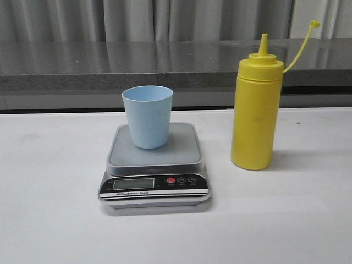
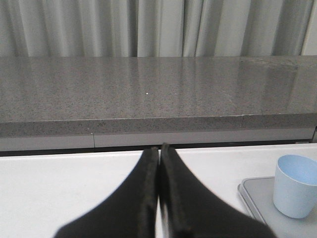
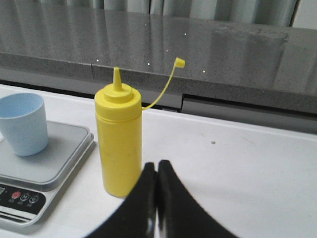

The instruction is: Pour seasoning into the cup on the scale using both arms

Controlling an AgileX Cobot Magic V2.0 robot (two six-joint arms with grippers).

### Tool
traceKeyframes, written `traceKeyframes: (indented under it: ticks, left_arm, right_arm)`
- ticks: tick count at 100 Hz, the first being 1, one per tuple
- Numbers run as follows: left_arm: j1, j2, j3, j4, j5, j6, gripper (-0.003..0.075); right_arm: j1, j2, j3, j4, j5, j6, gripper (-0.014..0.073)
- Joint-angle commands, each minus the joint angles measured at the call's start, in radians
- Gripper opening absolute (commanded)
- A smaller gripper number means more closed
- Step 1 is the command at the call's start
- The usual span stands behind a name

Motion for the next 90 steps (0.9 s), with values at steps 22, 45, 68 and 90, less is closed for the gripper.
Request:
traceKeyframes:
  ticks: [22, 45, 68, 90]
  left_arm:
    - [0.001, 0.008, -0.025, 0.0, -0.084, -0.008, -0.002]
    - [0.001, 0.008, -0.025, 0.0, -0.084, -0.008, -0.002]
    - [0.001, 0.008, -0.025, 0.0, -0.084, -0.008, -0.002]
    - [0.001, 0.008, -0.025, 0.0, -0.084, -0.008, -0.002]
  right_arm:
    - [-0.008, 0.001, -0.035, -0.001, -0.107, -0.008, -0.0069]
    - [-0.008, 0.001, -0.035, -0.001, -0.105, -0.008, -0.0069]
    - [-0.008, 0.001, -0.033, -0.001, -0.105, -0.008, -0.0069]
    - [-0.012, -0.058, 0.009, -0.047, -0.098, -0.008, -0.0069]
